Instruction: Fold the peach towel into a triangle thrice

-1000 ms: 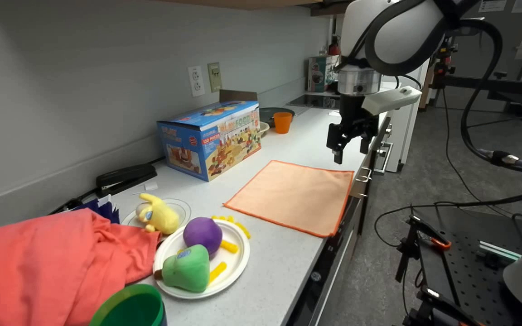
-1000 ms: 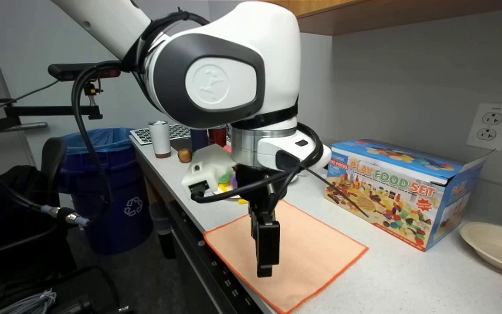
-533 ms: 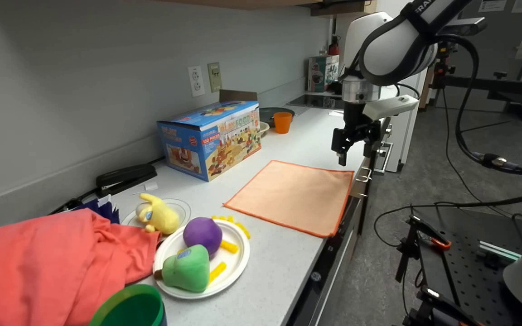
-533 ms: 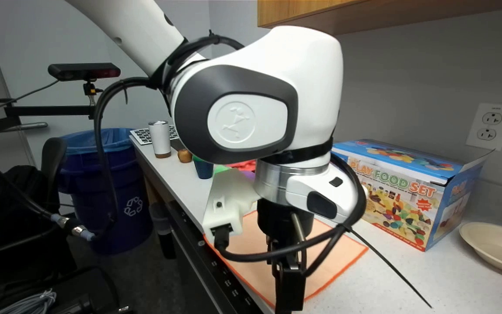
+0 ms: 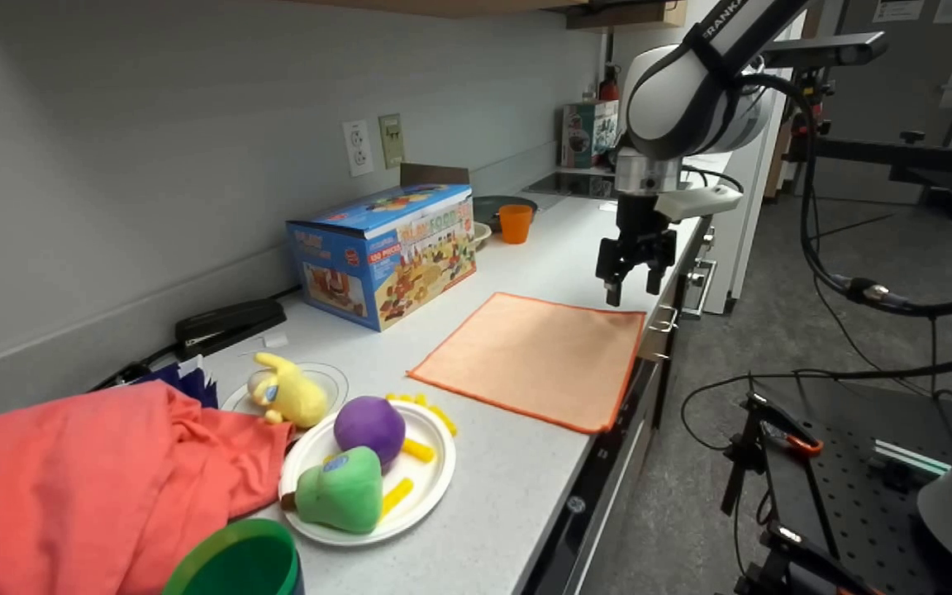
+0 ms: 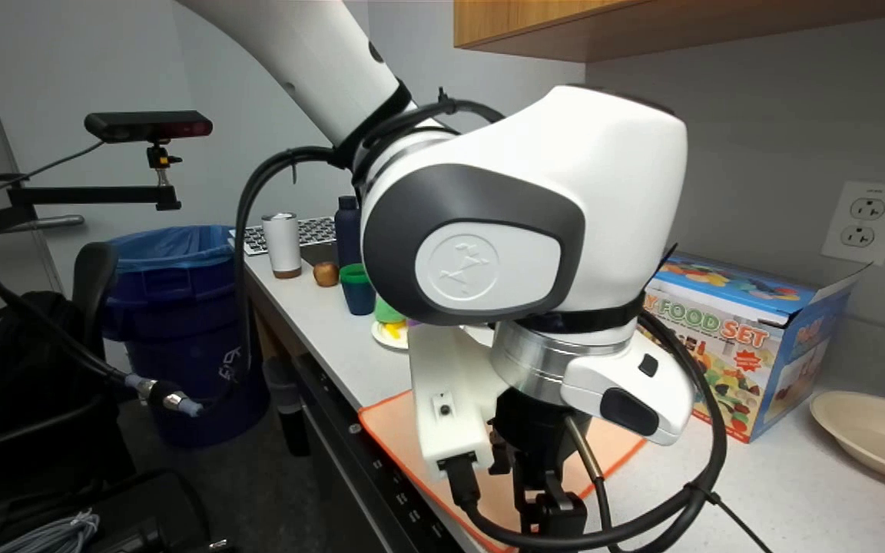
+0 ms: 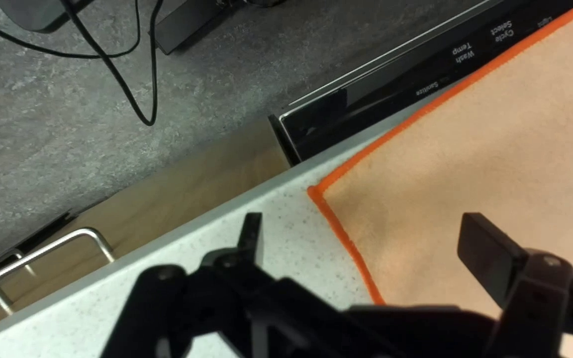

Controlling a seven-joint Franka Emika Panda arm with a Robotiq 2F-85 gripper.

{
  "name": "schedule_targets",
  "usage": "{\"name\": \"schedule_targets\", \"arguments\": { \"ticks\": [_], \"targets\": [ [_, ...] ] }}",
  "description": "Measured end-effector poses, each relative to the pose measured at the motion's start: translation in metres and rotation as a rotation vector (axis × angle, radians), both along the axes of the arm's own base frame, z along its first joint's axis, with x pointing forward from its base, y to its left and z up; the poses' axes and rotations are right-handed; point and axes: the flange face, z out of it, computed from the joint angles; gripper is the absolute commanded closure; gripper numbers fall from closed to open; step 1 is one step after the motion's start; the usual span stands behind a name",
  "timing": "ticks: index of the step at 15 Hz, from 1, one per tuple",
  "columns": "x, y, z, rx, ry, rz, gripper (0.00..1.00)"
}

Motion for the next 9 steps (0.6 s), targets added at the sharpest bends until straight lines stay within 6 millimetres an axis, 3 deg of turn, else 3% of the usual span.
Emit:
{"name": "schedule_targets", "arguments": {
  "ticks": [8,9],
  "targets": [
    [0.010,-0.003,-0.033,0.027,0.047,0.057,0.00],
    [0.011,-0.004,-0.035,0.028,0.048,0.062,0.14]
  ]
}}
